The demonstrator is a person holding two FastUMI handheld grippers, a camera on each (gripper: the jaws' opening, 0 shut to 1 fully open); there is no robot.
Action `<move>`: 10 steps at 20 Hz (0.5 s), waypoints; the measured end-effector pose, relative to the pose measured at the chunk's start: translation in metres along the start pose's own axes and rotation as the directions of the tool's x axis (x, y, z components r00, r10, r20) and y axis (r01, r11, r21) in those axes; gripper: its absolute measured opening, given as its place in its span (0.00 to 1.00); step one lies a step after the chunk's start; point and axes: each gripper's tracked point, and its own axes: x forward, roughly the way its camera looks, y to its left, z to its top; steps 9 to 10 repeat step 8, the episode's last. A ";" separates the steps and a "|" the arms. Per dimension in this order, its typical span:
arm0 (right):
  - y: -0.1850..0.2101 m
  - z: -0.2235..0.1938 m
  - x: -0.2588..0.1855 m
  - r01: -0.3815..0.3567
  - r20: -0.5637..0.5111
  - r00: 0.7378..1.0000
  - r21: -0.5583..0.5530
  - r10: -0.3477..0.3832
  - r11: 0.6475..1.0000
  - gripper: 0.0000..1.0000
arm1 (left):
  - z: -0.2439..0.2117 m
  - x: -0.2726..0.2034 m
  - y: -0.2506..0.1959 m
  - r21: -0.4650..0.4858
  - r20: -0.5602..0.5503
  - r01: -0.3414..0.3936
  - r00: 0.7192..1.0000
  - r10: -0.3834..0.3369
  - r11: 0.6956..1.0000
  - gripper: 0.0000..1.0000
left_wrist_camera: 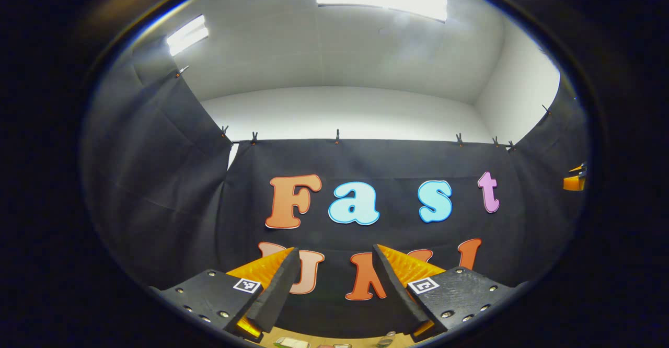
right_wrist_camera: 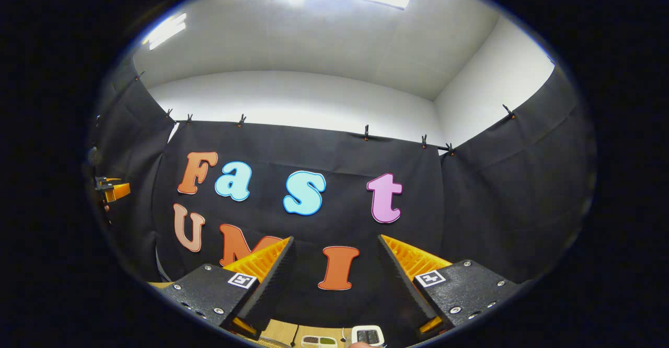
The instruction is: First push the handle of the pot to place it horizontally, then grasp the pot with both hands and set it on the induction cooktop.
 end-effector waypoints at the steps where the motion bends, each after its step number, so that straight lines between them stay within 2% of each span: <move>1: 0.001 -0.003 0.000 -0.004 -0.006 1.000 -0.001 0.004 1.000 0.94 | 0.001 -0.001 0.003 -0.007 0.003 -0.003 1.000 0.003 1.000 0.87; 6: 0.018 -0.021 -0.003 -0.054 -0.070 0.996 0.019 0.056 0.998 0.97 | -0.016 0.002 0.018 -0.021 -0.035 -0.029 0.999 0.029 0.999 0.87; 7: 0.018 -0.024 -0.002 -0.057 -0.077 0.995 0.010 0.058 0.998 0.93 | -0.018 0.002 0.018 -0.028 -0.040 -0.031 0.999 0.030 0.999 0.87; 8: 0.017 -0.025 -0.002 -0.056 -0.080 0.995 -0.003 0.056 0.998 0.97 | -0.021 0.003 0.017 -0.033 -0.045 -0.031 0.999 0.029 0.999 0.87; 10: 0.017 -0.025 -0.002 -0.056 -0.080 0.995 -0.003 0.056 0.998 0.97 | -0.021 0.003 0.017 -0.033 -0.045 -0.031 0.999 0.029 0.999 0.87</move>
